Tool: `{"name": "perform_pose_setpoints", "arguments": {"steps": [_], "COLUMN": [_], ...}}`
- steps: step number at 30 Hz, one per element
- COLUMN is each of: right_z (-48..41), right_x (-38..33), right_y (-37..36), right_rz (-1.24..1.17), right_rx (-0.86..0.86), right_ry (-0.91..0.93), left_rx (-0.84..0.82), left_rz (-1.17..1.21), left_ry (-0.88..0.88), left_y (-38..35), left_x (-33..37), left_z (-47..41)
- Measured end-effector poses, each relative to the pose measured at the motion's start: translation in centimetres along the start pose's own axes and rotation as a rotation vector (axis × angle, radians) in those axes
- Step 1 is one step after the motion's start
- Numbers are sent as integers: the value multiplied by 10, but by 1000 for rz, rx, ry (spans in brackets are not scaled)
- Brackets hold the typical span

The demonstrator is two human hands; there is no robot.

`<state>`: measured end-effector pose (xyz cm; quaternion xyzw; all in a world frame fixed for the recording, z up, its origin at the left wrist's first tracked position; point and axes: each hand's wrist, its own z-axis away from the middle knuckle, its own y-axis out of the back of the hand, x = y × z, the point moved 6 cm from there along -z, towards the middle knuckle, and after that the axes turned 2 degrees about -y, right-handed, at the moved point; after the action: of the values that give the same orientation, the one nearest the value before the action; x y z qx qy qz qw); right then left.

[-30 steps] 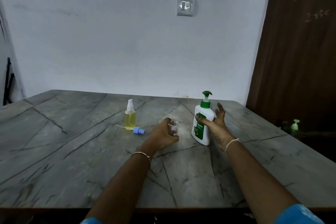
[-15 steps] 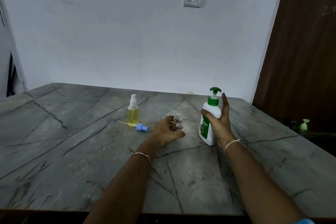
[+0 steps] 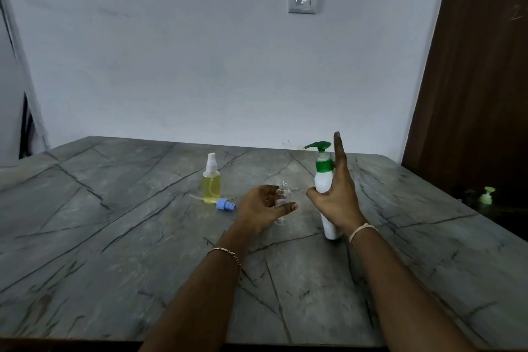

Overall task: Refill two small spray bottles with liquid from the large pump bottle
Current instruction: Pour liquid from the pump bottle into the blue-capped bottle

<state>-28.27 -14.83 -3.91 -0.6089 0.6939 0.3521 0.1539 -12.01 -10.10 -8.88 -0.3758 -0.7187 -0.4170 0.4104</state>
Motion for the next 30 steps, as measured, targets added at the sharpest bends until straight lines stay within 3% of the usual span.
{"name": "perform_pose_setpoints", "arguments": {"steps": [6, 10, 25, 30], "right_z": [7, 9, 18, 17], "right_x": [-10, -9, -11, -22], "right_y": [-7, -9, -11, -13], "right_rz": [462, 649, 826, 845], "right_rx": [-172, -226, -390, -371], "right_ry": [160, 240, 233, 324], "left_rx": [47, 23, 30, 22], "left_rz": [65, 1, -106, -135], "left_ry": [29, 19, -26, -26], "left_y": [2, 0, 3, 4], "left_x": [-3, -2, 3, 7], "left_z": [-5, -6, 0, 3]}}
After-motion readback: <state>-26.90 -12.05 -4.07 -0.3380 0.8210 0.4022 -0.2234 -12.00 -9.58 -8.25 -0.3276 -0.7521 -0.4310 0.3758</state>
